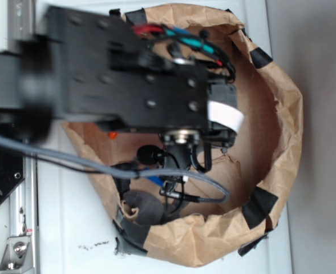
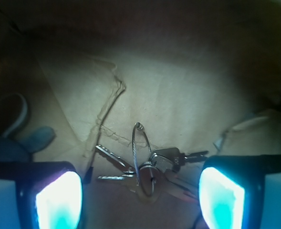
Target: Grab the silver keys.
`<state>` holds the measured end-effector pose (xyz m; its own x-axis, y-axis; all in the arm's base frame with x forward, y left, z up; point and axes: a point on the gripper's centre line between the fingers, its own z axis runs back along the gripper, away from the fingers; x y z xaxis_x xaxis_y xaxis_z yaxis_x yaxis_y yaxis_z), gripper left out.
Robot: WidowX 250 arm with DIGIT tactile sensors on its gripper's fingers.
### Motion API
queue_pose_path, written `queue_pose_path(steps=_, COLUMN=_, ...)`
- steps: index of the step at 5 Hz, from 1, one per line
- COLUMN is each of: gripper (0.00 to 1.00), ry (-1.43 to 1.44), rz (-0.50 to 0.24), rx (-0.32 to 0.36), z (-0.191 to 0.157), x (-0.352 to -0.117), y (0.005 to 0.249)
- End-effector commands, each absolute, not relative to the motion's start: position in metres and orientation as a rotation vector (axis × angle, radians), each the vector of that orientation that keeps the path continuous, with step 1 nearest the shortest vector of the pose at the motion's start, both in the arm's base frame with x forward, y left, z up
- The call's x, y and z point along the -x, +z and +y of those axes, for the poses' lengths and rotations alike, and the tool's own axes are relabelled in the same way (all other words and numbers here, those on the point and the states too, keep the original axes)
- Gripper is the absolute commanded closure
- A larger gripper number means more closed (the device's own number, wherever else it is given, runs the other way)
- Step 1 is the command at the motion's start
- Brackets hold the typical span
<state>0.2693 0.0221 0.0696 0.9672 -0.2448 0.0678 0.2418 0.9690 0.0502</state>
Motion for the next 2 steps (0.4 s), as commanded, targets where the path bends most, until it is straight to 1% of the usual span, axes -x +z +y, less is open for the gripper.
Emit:
queue_pose_path(steps=1, gripper=0.0, ry=-0.364, rz=-0.033, rx=0.0, z=0.0205, x=-0.2679, y=0.0652)
queue_pose_path(steps=2, gripper=0.0, ry=-0.32, rz=-0.059, rx=-0.032, z=0.0263, x=-0.2716, y=0.0623)
